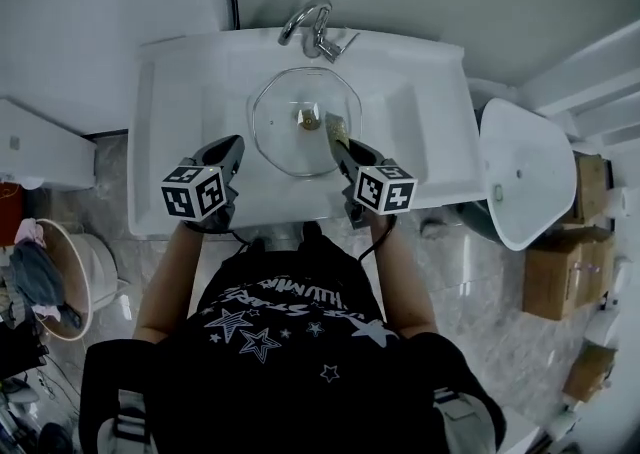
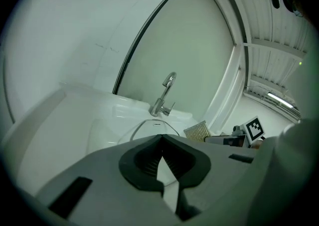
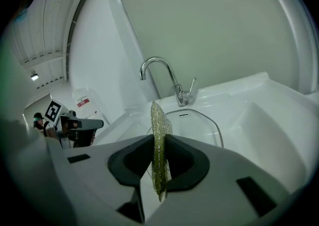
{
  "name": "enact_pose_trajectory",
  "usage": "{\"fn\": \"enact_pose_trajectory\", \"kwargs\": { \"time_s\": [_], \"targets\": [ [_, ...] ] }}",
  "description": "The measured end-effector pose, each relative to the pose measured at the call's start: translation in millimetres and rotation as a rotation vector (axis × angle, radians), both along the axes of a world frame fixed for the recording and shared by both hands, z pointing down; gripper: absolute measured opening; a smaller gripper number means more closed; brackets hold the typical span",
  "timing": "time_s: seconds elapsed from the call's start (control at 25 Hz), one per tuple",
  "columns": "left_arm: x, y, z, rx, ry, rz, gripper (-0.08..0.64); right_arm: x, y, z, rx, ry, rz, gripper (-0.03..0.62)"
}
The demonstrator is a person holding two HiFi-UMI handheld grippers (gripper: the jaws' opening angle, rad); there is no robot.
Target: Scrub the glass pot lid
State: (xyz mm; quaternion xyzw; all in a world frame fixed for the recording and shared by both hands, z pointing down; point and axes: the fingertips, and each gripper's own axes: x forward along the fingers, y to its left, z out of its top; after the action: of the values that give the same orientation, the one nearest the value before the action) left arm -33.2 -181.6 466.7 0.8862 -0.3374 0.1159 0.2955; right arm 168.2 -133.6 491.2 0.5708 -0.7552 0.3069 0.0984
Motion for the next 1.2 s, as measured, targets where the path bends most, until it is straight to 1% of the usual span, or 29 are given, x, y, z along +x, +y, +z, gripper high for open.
{"fn": "enact_pose_trajectory", "kwargs": {
  "time_s": [0.16,0.32,0.48,0.6,0.76,0.88,0.96,1.08,1.2],
  "targets": [
    [0.4,-3.8,0.5,-0.004,-0.010,-0.074,0.009,6.0,-22.3,1.4,-0.003,0.035,-0.081,0.067],
    [-0.4,-5.3,4.3,-0.006,-0.027,-0.122,0.009,8.8,-45.4,6.6,0.001,0.124,-0.148,0.067],
    [-6.7,-10.3,6.3,-0.006,-0.035,-0.179,0.009,7.0,-68.6,15.7,0.001,0.181,-0.202,0.067],
    [-10.2,-15.4,7.3,-0.009,-0.038,-0.213,0.009,4.9,-84.8,22.6,-0.002,0.244,-0.245,0.067],
    [-16.1,-20.3,8.3,-0.016,-0.045,-0.249,0.009,0.9,-107.1,29.5,0.003,0.340,-0.290,0.067],
    [-18.7,-24.1,9.2,-0.021,-0.048,-0.271,0.009,-4.1,-122.4,38.0,0.001,0.381,-0.324,0.067],
    [-18.7,-26.3,9.9,-0.023,-0.051,-0.277,0.009,-9.1,-130.6,40.3,0.013,0.415,-0.354,0.067],
    [-19.7,-28.0,10.6,-0.024,-0.060,-0.283,0.009,-19.4,-139.7,41.1,0.042,0.493,-0.406,0.067],
    [-21.1,-29.5,12.8,-0.030,-0.062,-0.292,0.009,-25.6,-149.0,46.2,0.053,0.559,-0.433,0.067]
  ]
}}
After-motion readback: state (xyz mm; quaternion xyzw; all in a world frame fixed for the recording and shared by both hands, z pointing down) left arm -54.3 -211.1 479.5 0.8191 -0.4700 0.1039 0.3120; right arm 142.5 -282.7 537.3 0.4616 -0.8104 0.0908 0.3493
